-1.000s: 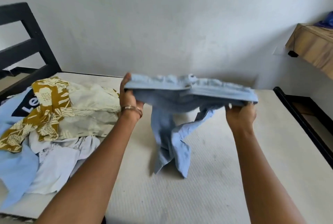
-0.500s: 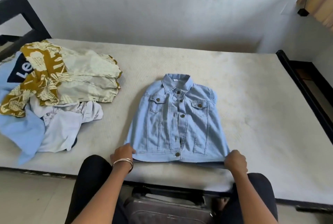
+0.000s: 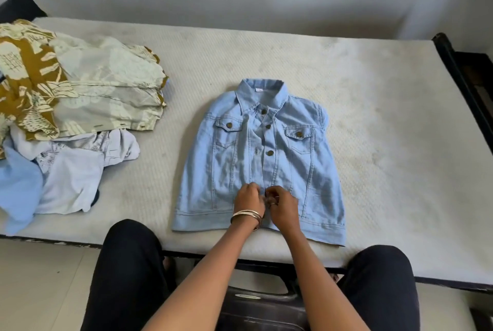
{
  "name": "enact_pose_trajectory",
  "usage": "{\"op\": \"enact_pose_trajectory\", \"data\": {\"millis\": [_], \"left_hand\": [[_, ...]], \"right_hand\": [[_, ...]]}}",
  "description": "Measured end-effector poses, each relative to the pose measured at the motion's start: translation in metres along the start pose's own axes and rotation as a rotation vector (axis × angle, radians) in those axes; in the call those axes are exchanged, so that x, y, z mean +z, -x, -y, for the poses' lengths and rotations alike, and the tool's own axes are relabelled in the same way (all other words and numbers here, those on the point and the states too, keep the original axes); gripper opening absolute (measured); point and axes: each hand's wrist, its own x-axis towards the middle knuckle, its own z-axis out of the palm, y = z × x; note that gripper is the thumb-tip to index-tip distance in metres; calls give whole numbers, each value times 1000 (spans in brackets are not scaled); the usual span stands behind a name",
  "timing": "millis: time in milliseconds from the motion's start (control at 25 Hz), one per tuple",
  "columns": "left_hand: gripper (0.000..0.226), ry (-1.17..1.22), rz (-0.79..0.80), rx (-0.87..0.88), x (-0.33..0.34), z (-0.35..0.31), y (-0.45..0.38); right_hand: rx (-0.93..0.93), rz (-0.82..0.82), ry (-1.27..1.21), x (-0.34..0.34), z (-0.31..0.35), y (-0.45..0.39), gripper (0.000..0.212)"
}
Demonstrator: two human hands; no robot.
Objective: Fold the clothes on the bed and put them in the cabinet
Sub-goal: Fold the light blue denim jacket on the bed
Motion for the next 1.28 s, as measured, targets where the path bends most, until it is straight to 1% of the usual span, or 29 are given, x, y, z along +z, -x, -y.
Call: {"op": "enact_pose_trajectory", "data": {"millis": [40,120,200,280,360,440,480,560,600,680,760,800,880,1000,1120,1200,1280], "left_hand": [[32,8,-9,-57,7,-3,-5],[46,-23,-11,-159,19,-3,-14],[56,-72,3,-226,24,-3,-23],[51,-127,-8,-228,27,-2,-30],[35,-138,-30,-190,26,2,-33],[20,-92,-69,-176,23,9,-30],[17,-60,-85,-183,22,11,-28],[20,-9,-96,-179,19,13,-28],[27,10,-96,-189,19,11,-29],[44,36,-88,-253,17,1,-32],[49,42,-66,-327,16,-9,-38],[45,66,-56,-357,15,-12,-40],[33,147,-50,-357,15,-11,-42],[18,263,-95,-291,15,8,-41],[9,377,-124,-219,14,24,-33],[10,488,-144,-215,13,26,-25],[17,569,-172,-224,14,26,-18]], "right_hand": [[27,-25,-30,5,-3,0,34],[78,-75,-59,11,-15,-4,39],[104,-102,-77,15,-26,-12,40],[79,-100,-33,17,-31,-20,30],[46,-93,58,21,-32,-24,23],[51,-89,99,27,-30,-25,23],[75,-93,100,29,-28,-26,22],[131,-108,69,30,-21,-28,19],[148,-115,44,29,-18,-27,18],[175,-127,-16,24,-14,-24,21],[204,-137,-61,19,-14,-20,23],[219,-138,-80,18,-15,-19,22],[245,-141,-121,17,-18,-21,16],[301,-173,-221,19,-21,-26,8],[272,-159,-268,22,-16,-25,6],[226,-136,-255,23,-10,-22,4],[169,-149,-204,21,-4,-18,6]]}}
